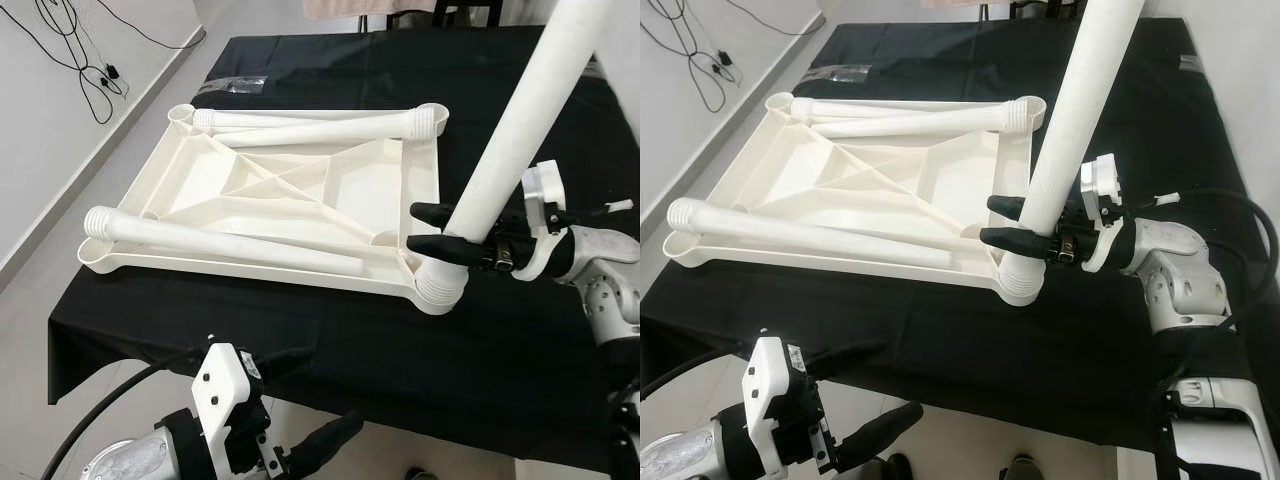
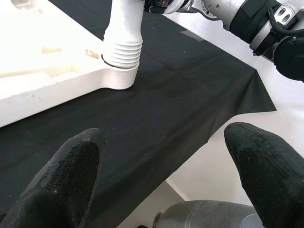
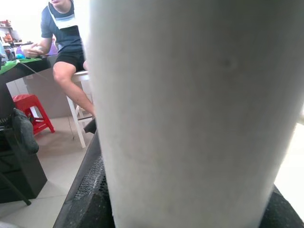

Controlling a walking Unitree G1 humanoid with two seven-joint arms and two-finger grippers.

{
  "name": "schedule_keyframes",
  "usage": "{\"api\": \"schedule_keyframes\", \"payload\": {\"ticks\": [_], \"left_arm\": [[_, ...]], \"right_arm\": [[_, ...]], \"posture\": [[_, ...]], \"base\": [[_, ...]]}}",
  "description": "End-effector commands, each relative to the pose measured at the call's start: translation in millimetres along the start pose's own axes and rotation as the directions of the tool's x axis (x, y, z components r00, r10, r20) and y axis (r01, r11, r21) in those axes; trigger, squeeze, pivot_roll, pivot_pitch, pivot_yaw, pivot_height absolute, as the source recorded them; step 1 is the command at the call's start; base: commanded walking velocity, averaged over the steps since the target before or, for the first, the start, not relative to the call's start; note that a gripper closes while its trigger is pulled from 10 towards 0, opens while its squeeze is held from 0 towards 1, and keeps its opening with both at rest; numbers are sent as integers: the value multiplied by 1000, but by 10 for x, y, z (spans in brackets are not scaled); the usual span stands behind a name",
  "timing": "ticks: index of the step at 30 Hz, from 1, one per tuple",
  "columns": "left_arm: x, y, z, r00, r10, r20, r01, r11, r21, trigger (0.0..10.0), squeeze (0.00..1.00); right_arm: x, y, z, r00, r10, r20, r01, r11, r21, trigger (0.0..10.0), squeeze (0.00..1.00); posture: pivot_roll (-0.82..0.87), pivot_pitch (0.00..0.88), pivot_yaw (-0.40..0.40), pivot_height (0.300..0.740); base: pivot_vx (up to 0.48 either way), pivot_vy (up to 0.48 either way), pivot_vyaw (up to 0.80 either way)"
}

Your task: Building children table

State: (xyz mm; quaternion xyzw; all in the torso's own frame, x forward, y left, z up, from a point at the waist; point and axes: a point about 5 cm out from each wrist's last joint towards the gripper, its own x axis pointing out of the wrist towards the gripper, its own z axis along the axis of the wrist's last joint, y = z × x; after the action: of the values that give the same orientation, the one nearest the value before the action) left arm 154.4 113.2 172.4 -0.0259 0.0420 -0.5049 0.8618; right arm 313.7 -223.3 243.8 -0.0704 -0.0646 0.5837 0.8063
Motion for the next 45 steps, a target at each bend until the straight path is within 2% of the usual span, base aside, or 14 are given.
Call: {"api": "schedule_keyframes", "payload": {"ticks": [1,16,19,23,30,33,35,36,39,41,44,45], "left_arm": [[-40,-17,-10,1000,4,-25,-4,1000,17,10000,0],[-67,-32,-5,999,0,-37,1,1000,22,10000,0],[-70,-32,-5,999,0,-39,1,1000,24,10000,0],[-71,-28,-3,999,1,-42,0,1000,26,10000,0],[-68,-25,-3,999,0,-43,1,1000,27,10000,0],[-62,-20,-5,999,1,-42,0,1000,30,10000,0],[-62,-20,-5,999,1,-42,0,1000,30,10000,0],[-57,-17,-6,999,3,-40,-1,1000,31,10000,0],[-48,-13,-9,999,5,-37,-4,999,32,10000,0],[-42,-11,-10,999,6,-36,-5,999,32,10000,0],[-29,-10,-13,999,9,-32,-8,999,31,10000,0],[-29,-10,-13,999,9,-32,-8,999,31,10000,0]], "right_arm": [[43,34,-138,999,19,-28,-18,999,35,10000,0],[202,55,-121,998,56,-13,-56,998,-9,10000,0],[232,90,-125,994,101,-30,-101,995,-8,10000,0],[260,188,-149,970,213,-116,-214,977,3,10000,0],[273,243,-149,945,280,-170,-283,959,12,10000,0],[280,276,-108,907,359,-222,-362,932,30,10000,0],[280,276,-108,907,359,-222,-362,932,30,10000,0],[298,288,-97,883,395,-252,-397,917,44,10000,0],[344,273,-67,862,423,-278,-428,903,49,10000,0],[369,252,-47,863,423,-275,-429,903,43,10000,0],[454,166,3,909,365,-203,-373,928,-4,10000,0],[454,166,3,909,365,-203,-373,928,-4,10000,0]], "posture": [[46,286,114,740],[59,296,122,740],[62,298,122,740],[60,299,122,740],[59,299,122,740],[52,299,117,740],[52,299,117,740],[51,298,114,740],[45,297,109,740],[43,296,107,740],[41,295,100,740],[41,295,100,740]], "base": [[0,0,0],[0,0,0],[0,0,0],[0,0,0],[0,0,0],[0,0,0],[0,0,0],[0,0,0],[0,0,0],[0,0,0],[0,0,0],[0,0,0]]}}
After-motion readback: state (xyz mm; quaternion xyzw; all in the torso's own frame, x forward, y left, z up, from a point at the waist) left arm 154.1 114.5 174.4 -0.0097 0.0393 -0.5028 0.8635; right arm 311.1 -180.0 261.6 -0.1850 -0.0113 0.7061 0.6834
